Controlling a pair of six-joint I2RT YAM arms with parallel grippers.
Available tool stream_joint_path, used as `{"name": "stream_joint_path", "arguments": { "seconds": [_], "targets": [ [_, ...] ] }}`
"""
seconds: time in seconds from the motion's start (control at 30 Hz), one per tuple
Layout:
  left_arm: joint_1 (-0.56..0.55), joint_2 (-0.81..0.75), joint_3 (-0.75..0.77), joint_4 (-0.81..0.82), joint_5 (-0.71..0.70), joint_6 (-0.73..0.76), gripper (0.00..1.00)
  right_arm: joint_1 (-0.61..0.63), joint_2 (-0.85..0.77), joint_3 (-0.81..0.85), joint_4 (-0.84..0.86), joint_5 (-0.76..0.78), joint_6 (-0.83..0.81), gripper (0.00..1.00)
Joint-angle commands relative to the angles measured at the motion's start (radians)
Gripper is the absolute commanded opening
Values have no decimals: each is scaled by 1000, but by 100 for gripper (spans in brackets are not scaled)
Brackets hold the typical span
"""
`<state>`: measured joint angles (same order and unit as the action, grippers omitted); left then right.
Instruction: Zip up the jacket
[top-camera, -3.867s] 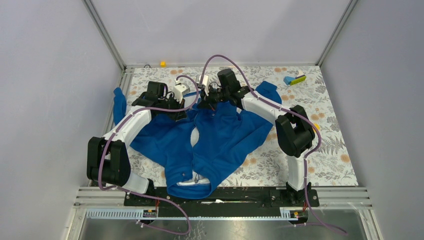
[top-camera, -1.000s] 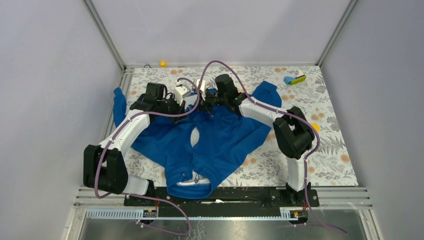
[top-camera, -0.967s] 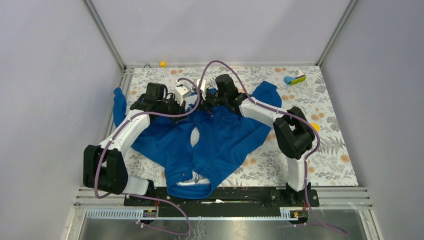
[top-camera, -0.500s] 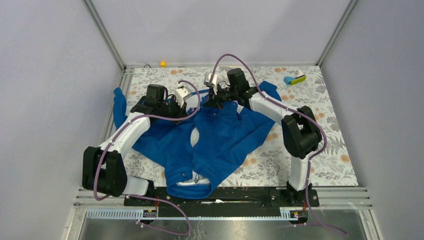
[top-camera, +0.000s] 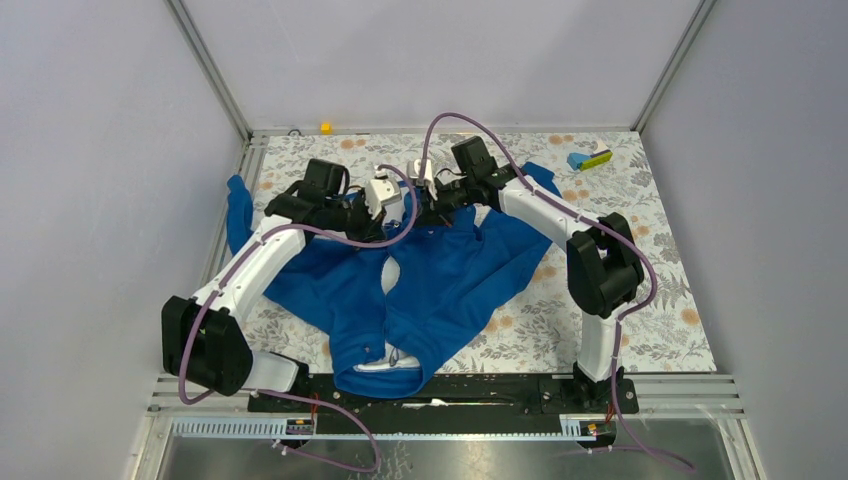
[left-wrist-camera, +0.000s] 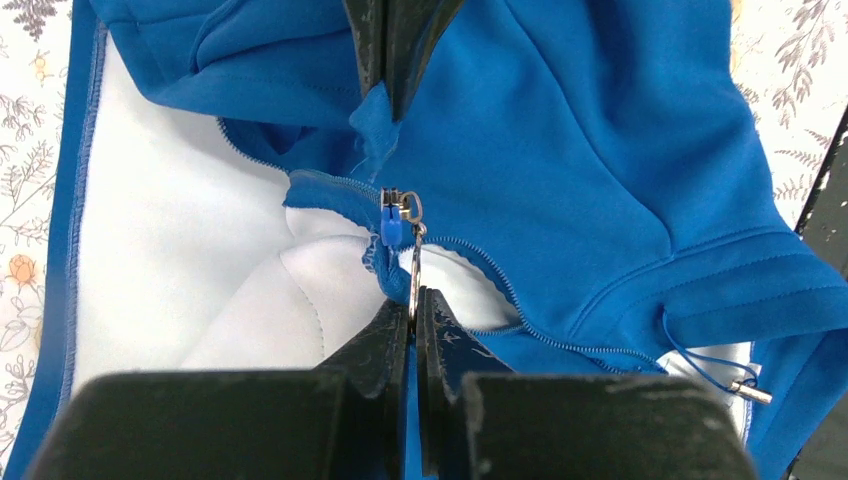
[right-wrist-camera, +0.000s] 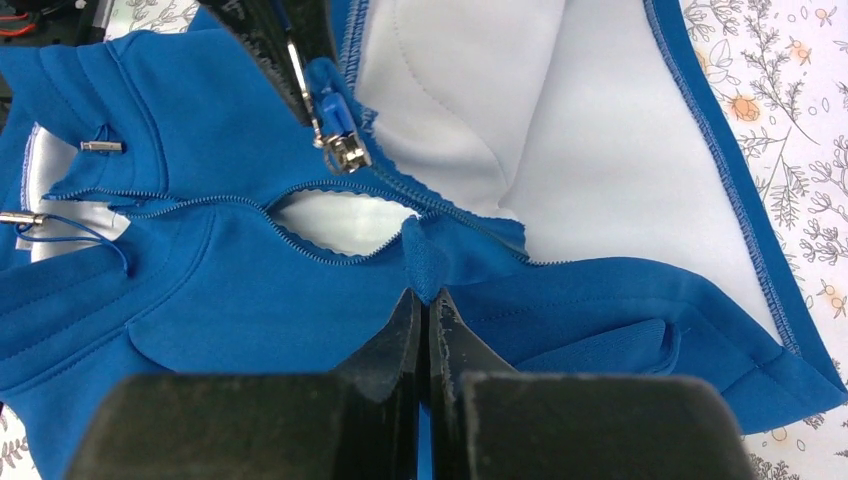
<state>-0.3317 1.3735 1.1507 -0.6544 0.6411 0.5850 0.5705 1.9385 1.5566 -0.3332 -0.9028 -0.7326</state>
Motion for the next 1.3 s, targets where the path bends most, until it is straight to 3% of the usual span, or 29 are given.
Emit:
{"name": "stream_joint_path", "arguments": {
  "seconds": [0.0,0.87,1.27],
  "targets": [
    [-6,-15,36,-34,-21,59,0,9,-66,19,-43,-61,-74,0],
    [-23,-52,-51,15,-67,68,0,30,-92,-5,-47,-130,-148,0],
    [-23,-74,-69,22,-67,65,0,39,-89,-12,-16,-89,-136,0]
  ]
}}
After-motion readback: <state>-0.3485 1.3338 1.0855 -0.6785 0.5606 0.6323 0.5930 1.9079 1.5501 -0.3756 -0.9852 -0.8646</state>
